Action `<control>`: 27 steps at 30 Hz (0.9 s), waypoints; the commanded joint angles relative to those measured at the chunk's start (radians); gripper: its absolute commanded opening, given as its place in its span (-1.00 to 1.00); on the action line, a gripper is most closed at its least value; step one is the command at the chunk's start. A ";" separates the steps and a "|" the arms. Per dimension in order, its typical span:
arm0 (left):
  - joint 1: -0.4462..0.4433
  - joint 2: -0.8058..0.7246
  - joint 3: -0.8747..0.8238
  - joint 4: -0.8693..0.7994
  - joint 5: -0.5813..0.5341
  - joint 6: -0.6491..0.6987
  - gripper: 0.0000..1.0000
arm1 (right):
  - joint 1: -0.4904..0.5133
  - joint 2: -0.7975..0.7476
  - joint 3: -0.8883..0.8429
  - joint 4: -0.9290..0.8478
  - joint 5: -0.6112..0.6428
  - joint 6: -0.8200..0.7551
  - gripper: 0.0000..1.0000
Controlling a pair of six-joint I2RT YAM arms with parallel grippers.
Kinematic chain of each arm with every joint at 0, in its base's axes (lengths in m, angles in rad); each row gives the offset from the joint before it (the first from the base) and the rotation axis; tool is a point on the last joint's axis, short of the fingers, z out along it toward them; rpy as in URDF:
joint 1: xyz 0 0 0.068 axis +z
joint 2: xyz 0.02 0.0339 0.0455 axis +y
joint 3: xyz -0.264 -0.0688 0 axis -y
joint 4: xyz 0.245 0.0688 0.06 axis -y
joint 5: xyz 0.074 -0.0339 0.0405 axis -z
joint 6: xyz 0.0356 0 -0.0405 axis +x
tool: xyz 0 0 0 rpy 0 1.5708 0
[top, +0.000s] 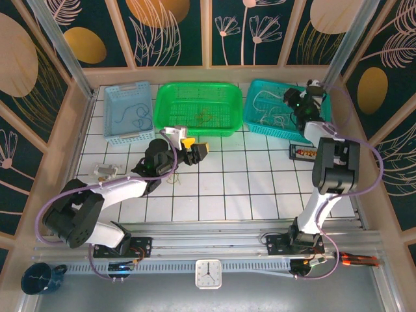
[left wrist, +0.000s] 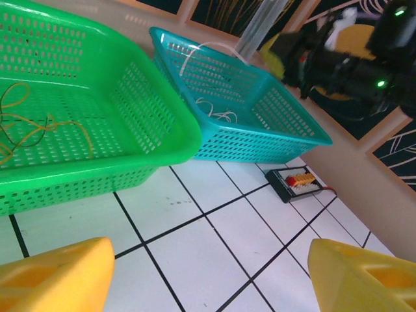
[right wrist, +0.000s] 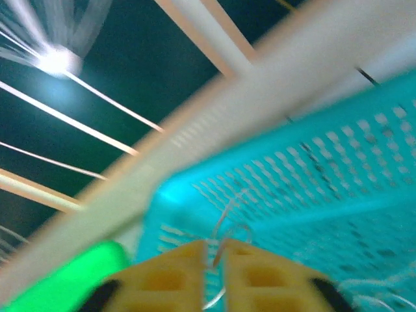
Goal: Untangle the cables
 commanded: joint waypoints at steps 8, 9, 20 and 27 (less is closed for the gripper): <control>0.002 -0.094 -0.001 -0.034 -0.057 -0.037 0.80 | -0.008 -0.069 0.102 -0.240 0.118 -0.037 0.43; 0.003 -0.103 -0.006 -0.037 -0.063 -0.040 0.86 | -0.006 -0.090 0.100 -0.242 0.113 -0.037 0.43; 0.007 -0.144 0.000 -0.218 -0.194 -0.098 0.98 | 0.135 -0.313 0.005 -0.245 -0.023 -0.068 0.35; 0.072 -0.165 -0.026 -0.291 -0.230 -0.210 0.97 | 0.376 -0.404 -0.157 -0.261 -0.042 -0.110 0.30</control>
